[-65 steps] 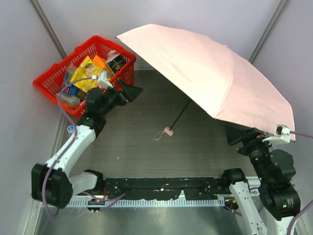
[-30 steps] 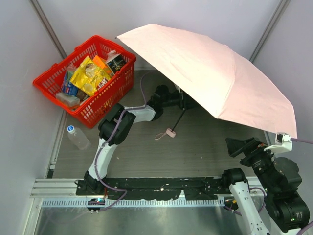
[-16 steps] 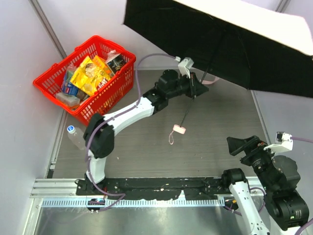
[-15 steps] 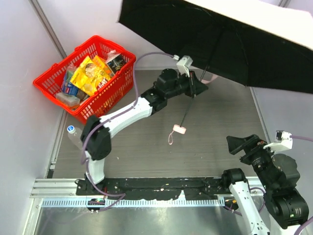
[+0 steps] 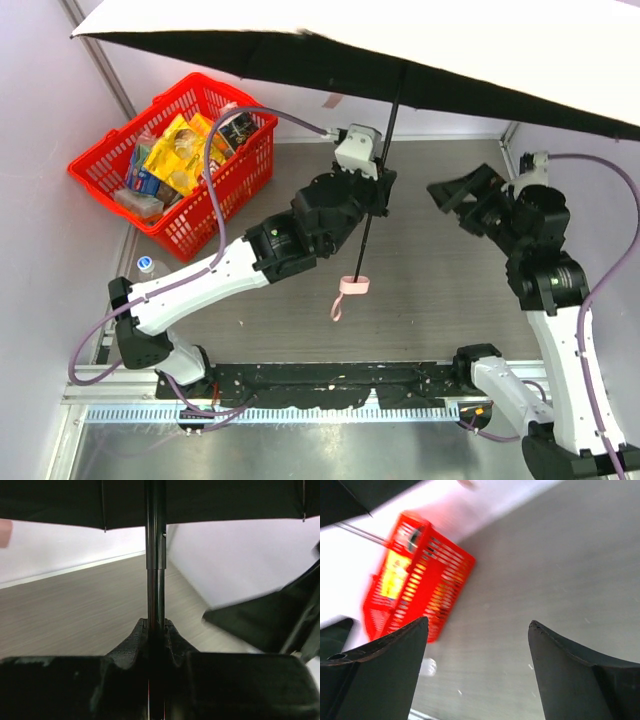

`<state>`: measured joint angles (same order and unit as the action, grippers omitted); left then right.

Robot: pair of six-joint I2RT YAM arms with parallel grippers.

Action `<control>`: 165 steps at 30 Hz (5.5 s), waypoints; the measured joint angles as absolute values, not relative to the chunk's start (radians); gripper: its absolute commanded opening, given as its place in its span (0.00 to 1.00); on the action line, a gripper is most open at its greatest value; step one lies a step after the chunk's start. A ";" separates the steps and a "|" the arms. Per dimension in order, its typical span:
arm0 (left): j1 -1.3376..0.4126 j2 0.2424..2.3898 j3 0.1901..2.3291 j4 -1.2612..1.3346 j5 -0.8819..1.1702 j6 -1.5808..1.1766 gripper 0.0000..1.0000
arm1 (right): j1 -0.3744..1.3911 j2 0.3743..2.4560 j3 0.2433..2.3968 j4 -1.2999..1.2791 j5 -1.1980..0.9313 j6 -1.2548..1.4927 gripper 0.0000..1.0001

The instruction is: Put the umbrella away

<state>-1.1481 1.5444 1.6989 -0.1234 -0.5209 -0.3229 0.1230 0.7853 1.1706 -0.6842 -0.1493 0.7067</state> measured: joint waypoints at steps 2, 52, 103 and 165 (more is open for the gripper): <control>-1.176 1.545 1.684 -0.131 -0.604 -0.278 0.00 | 0.123 0.823 1.177 -0.564 -0.172 0.747 0.89; -0.923 1.390 1.264 0.091 0.392 -0.710 0.76 | 0.205 1.078 1.053 0.490 -0.447 1.115 0.01; -0.976 1.534 1.340 0.242 0.496 -0.912 0.00 | 0.078 1.260 1.376 0.302 -0.273 1.266 0.51; -0.894 1.259 1.381 -0.116 0.337 -0.595 0.88 | -0.064 1.247 0.881 0.229 -0.498 1.878 0.01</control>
